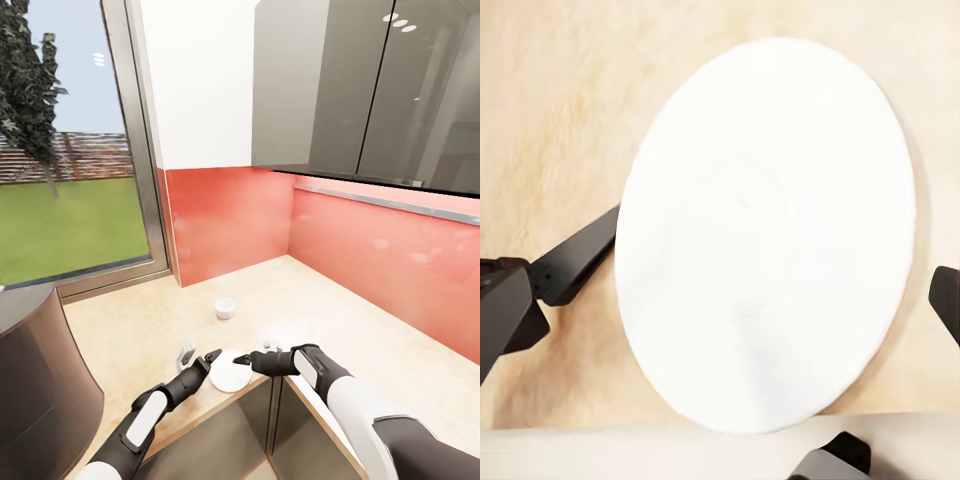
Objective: Set up a coffee station on the kitchen countertop: keep the coffee maker on the countertop, move the bottle of coffee from the kitchen shelf to the counter next to the coffee maker, place a paper coffee filter on top of the coffee maker, put the saucer next to the coffee maker with the coffee cup on the saucer, and place the electric kettle next to the coffee maker.
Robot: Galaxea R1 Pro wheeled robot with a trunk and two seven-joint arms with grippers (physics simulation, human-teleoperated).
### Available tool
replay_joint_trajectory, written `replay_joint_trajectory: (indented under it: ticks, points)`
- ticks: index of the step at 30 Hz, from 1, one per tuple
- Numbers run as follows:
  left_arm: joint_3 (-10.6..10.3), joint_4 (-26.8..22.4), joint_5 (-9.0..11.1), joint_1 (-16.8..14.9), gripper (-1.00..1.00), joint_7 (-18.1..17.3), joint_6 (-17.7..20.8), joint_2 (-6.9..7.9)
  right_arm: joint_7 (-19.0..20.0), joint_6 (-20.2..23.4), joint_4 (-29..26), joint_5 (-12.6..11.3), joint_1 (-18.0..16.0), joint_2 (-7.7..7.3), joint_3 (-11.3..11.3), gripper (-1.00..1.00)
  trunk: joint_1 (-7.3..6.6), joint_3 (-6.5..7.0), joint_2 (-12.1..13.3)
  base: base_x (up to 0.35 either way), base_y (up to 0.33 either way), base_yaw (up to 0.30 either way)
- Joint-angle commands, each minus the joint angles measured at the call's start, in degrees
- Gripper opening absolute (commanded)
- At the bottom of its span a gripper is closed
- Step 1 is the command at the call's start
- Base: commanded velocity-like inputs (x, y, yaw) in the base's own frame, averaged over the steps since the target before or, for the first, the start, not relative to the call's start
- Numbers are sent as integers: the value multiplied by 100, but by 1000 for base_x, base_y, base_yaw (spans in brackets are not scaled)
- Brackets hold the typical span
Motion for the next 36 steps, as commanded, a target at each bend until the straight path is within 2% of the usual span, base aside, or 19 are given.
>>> replay_joint_trajectory:
  ticks: [1, 14, 21, 24, 33, 36]
  points:
    - [1, 0, 45, -3, 100, -1, 29, -11, -8, 32, -5, -48, -4, -1, 34, 100, 3, -10, -11, 0, 0, 0]
    - [8, 8, 47, -3, 100, -2, 24, -127, -15, -171, 220, -44, -4, 2, 35, 100, 3, -10, -11, 0, 0, 0]
    - [2, 8, 47, -3, 100, -2, 24, -142, -15, -179, 233, -45, -1, 2, 35, 100, 3, -10, -11, 0, 0, 0]
    - [1, 8, 47, -3, 100, -2, 24, -207, -15, -179, 234, -45, -3, 2, 35, 100, 3, -10, -11, 0, 0, 0]
    - [1, 6, 47, -3, 100, -5, 26, -218, -15, -179, 233, -45, -2, 2, 35, 100, 3, -10, -11, 0, 0, 0]
    - [5, 7, 47, -3, 100, -123, 31, -221, -15, -179, 233, -45, -2, 2, 35, 100, 3, -10, -11, 0, 0, 0]
